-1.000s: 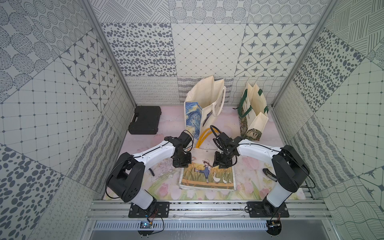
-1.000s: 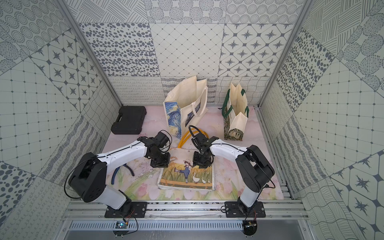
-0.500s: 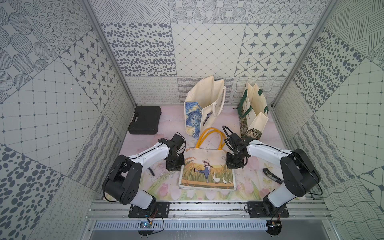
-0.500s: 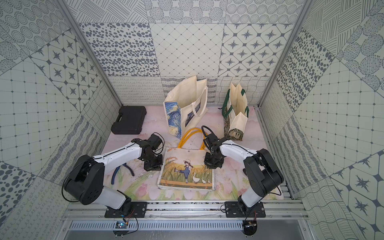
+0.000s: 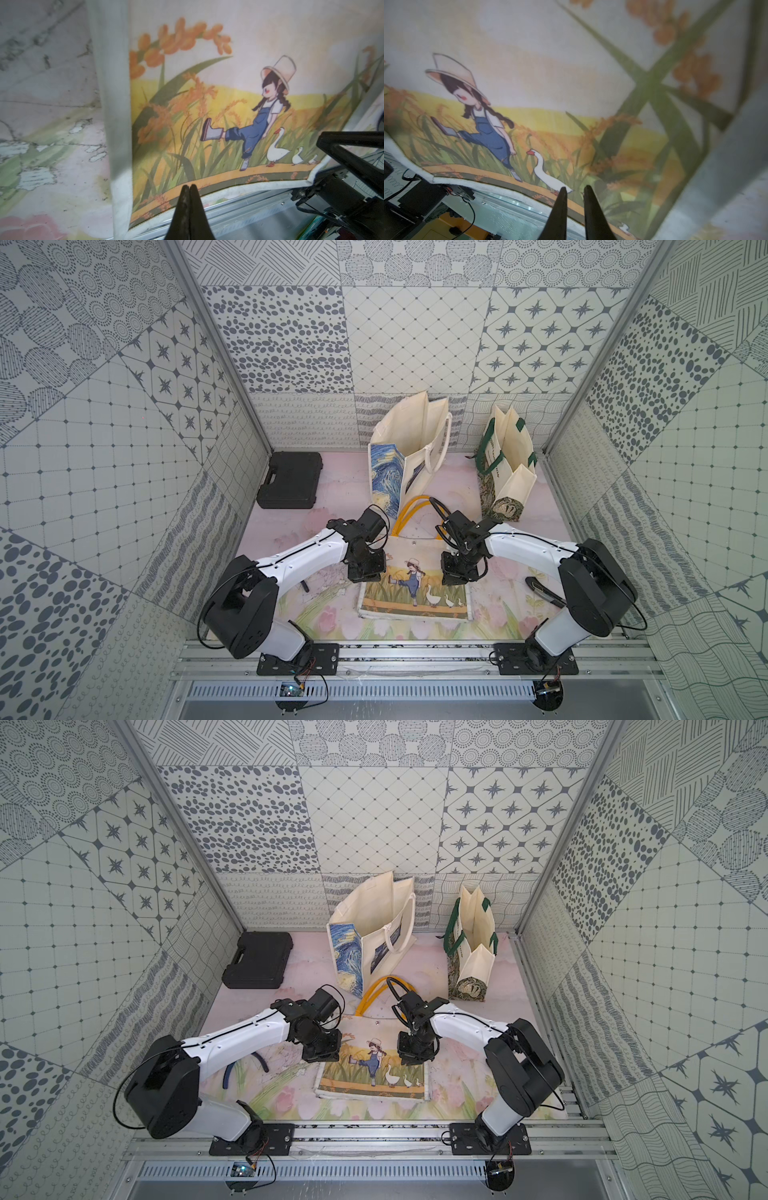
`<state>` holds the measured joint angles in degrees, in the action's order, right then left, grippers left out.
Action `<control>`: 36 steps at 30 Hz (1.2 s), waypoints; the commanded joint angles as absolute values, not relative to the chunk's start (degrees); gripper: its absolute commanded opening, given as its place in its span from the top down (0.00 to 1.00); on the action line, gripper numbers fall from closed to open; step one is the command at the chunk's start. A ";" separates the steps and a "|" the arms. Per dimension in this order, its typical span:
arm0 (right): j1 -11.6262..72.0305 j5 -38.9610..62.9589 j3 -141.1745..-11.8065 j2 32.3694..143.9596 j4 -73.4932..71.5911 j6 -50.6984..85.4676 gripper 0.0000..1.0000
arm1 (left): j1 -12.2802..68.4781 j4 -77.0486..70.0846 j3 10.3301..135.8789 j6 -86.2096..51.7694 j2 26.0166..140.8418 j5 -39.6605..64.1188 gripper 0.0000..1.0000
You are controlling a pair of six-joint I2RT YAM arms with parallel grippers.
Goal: Put away the canvas bag
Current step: Adjust the canvas bag at the center of the board, then pick up the canvas bag from the center of the board.
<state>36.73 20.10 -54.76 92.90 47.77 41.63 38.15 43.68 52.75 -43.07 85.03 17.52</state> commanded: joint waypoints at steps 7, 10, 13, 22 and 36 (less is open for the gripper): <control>32.14 18.51 -51.61 94.72 47.37 40.36 0.80 | 34.44 41.59 48.65 -45.97 89.42 21.01 1.00; 30.43 17.09 -51.84 94.18 48.97 39.31 0.79 | 32.02 42.66 48.61 -44.36 90.73 20.36 1.00; 29.24 16.24 -52.53 93.70 50.49 38.27 0.79 | 31.16 43.77 49.22 -42.48 92.03 19.23 1.00; 28.37 10.10 -64.78 88.37 59.71 36.03 0.77 | 31.06 41.48 53.14 -39.96 83.53 21.27 1.00; 17.02 -3.06 -114.77 97.69 75.32 24.88 0.55 | 31.05 29.36 56.41 -38.86 75.32 33.92 0.85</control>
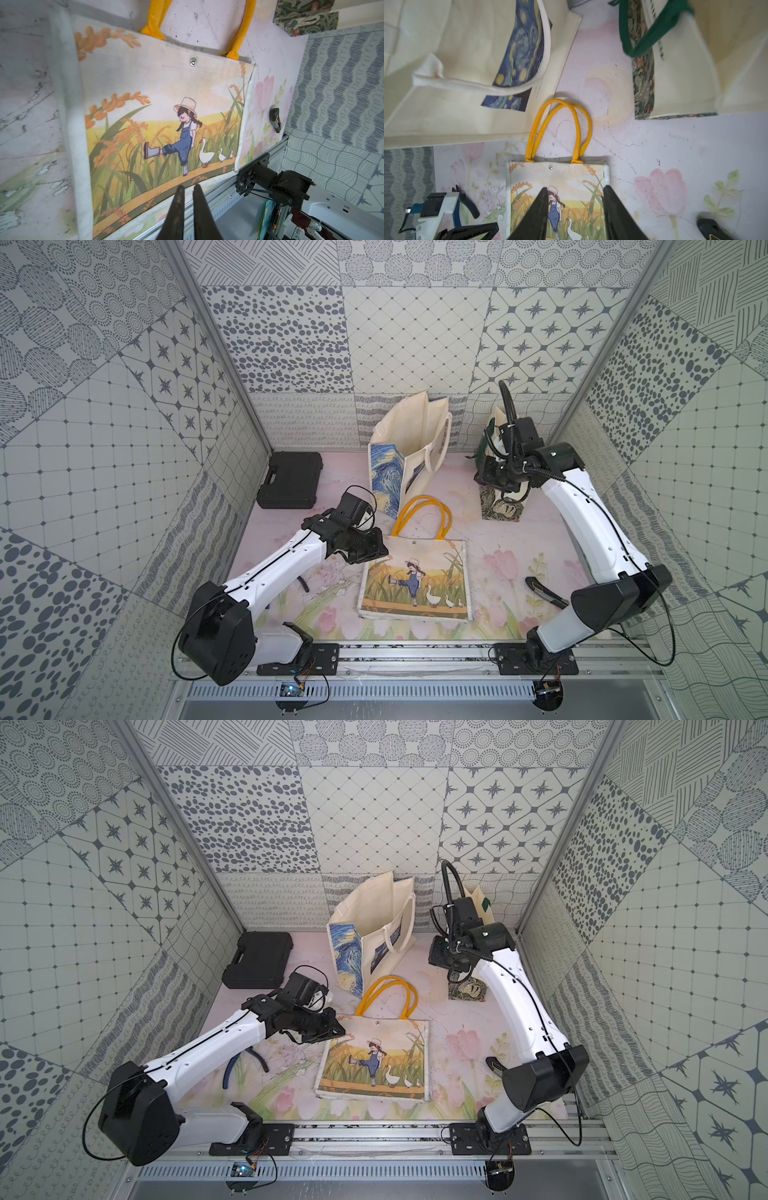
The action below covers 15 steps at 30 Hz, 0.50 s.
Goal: Put away the canvas bag
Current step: Pick up the canvas bag from the center of the board.
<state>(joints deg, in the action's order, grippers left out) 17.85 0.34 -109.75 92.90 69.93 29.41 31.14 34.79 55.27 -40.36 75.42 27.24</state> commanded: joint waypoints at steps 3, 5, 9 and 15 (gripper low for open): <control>15.77 -4.22 -126.01 104.60 77.15 21.02 0.54 | 31.18 30.18 57.58 -36.29 75.79 32.70 0.84; 14.84 -4.35 -133.28 109.83 78.35 18.77 0.53 | 31.00 30.60 58.12 -35.46 76.58 31.84 0.84; 12.62 -9.58 -155.18 124.36 85.27 16.97 0.53 | 31.03 27.62 57.64 -37.61 79.02 32.49 0.87; 9.35 -11.12 -170.51 135.81 84.61 16.97 0.52 | 31.03 27.60 59.97 -37.05 82.71 33.37 0.90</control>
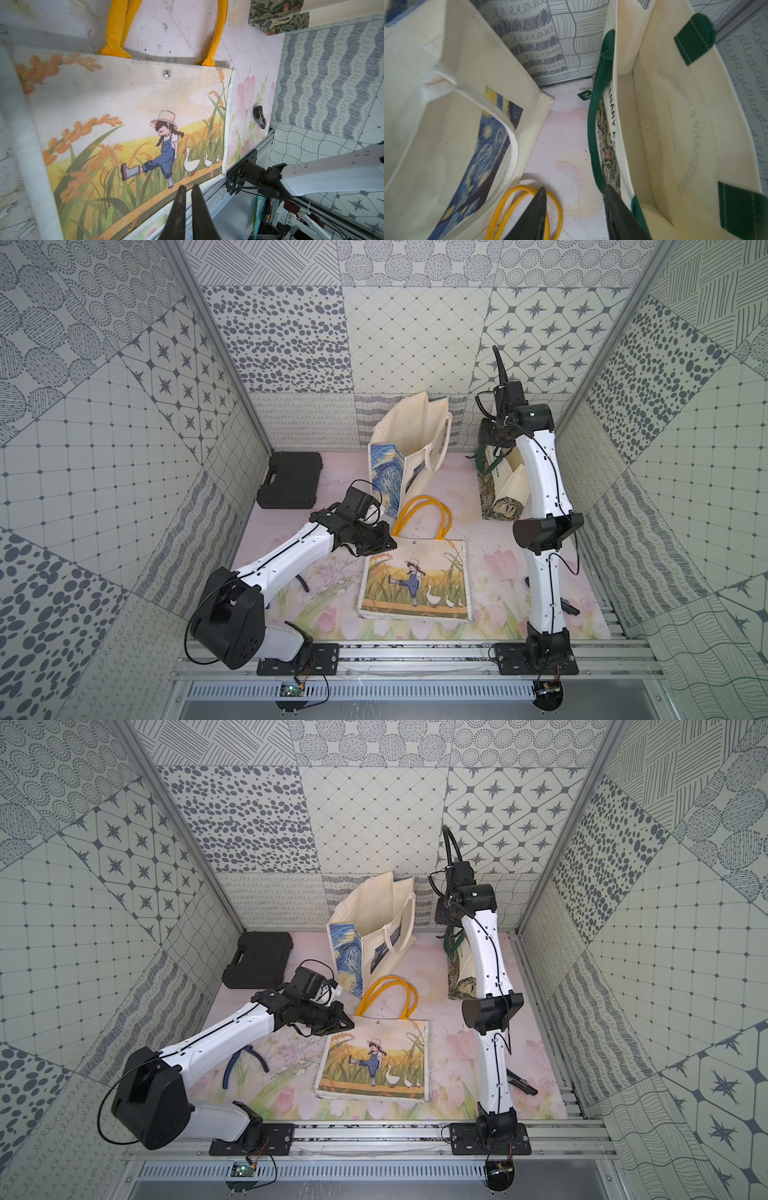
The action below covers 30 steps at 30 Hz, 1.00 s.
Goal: Put away the canvas bag
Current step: Pick up the canvas bag from the center of the board.
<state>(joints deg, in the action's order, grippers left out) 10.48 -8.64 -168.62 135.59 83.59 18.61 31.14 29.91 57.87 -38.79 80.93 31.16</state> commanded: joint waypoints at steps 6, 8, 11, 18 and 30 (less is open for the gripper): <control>8.05 -13.13 -155.06 130.71 72.21 14.46 0.52 | 31.02 29.26 62.32 -34.69 86.12 32.94 0.91; 7.74 -12.90 -156.71 131.85 72.85 14.20 0.52 | 31.03 28.38 62.13 -34.98 86.82 33.29 0.92; 7.32 -12.48 -159.95 133.86 74.50 13.99 0.52 | 31.03 27.29 61.81 -35.22 87.89 33.67 0.92; 5.99 -9.91 -159.62 136.24 72.81 15.21 0.53 | 31.02 26.50 62.05 -35.51 89.60 34.54 0.93; 5.63 -9.23 -159.46 137.05 72.86 14.51 1.00 | 31.05 26.02 60.51 -35.50 89.48 34.10 0.94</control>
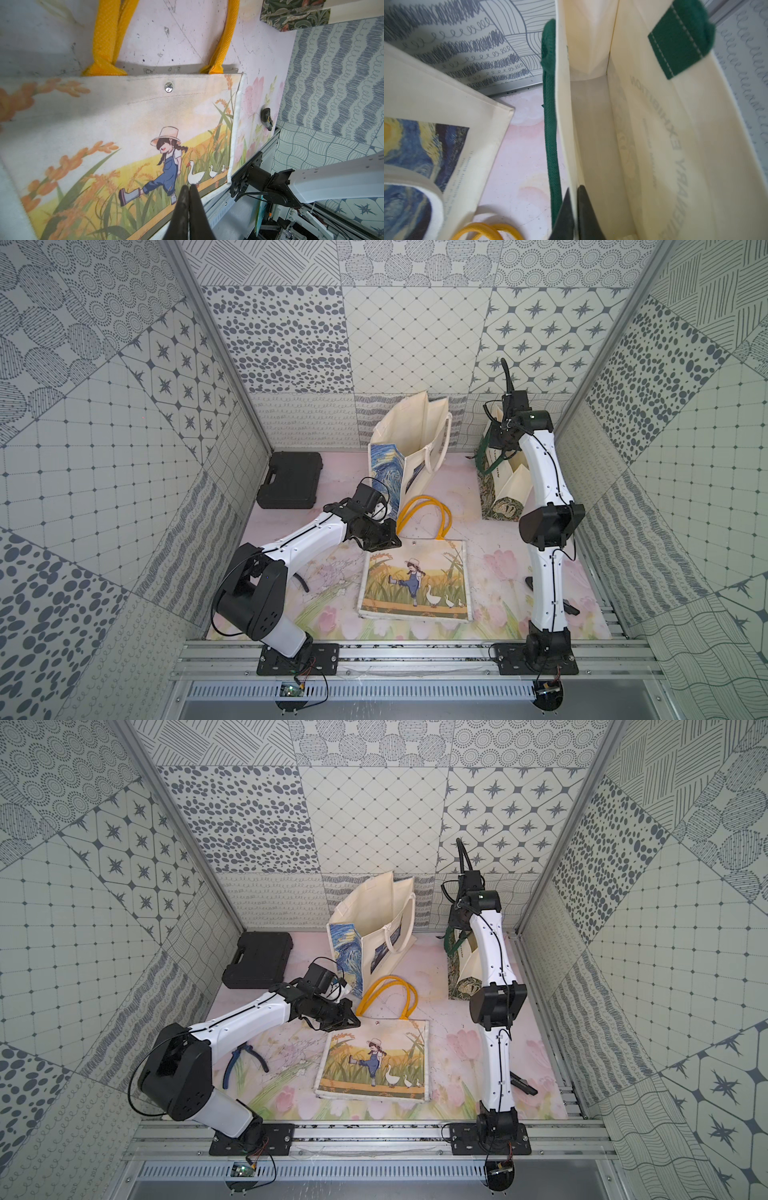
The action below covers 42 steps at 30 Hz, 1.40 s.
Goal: Put away the canvas bag
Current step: Pick up the canvas bag from the center of the board, then place the canvas bag at the center of the board.
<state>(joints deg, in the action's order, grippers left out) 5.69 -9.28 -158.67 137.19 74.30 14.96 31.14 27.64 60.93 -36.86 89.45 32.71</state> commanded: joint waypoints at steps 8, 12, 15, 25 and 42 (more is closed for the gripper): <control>5.65 -11.34 -158.97 133.40 73.21 11.50 1.00 | 31.02 25.98 60.12 -36.11 88.53 34.19 0.95; 6.04 -11.60 -156.15 129.13 73.39 8.34 1.00 | 31.05 25.95 59.47 -35.95 86.89 33.67 0.96; 7.04 -11.68 -151.43 124.87 72.93 6.04 1.00 | 30.94 26.06 59.33 -35.85 85.62 33.18 0.96; 15.48 -15.15 -122.89 102.04 64.89 -10.10 1.00 | 30.23 28.18 62.36 -35.95 82.06 33.37 0.98; 25.33 14.32 -86.59 67.32 67.23 -48.33 1.00 | 29.92 32.96 60.73 -35.22 73.12 30.77 0.98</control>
<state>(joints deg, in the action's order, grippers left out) 23.44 7.99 -87.00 66.76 68.55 -41.69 30.24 30.41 60.95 -36.47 74.85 32.29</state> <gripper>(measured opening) 0.058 0.049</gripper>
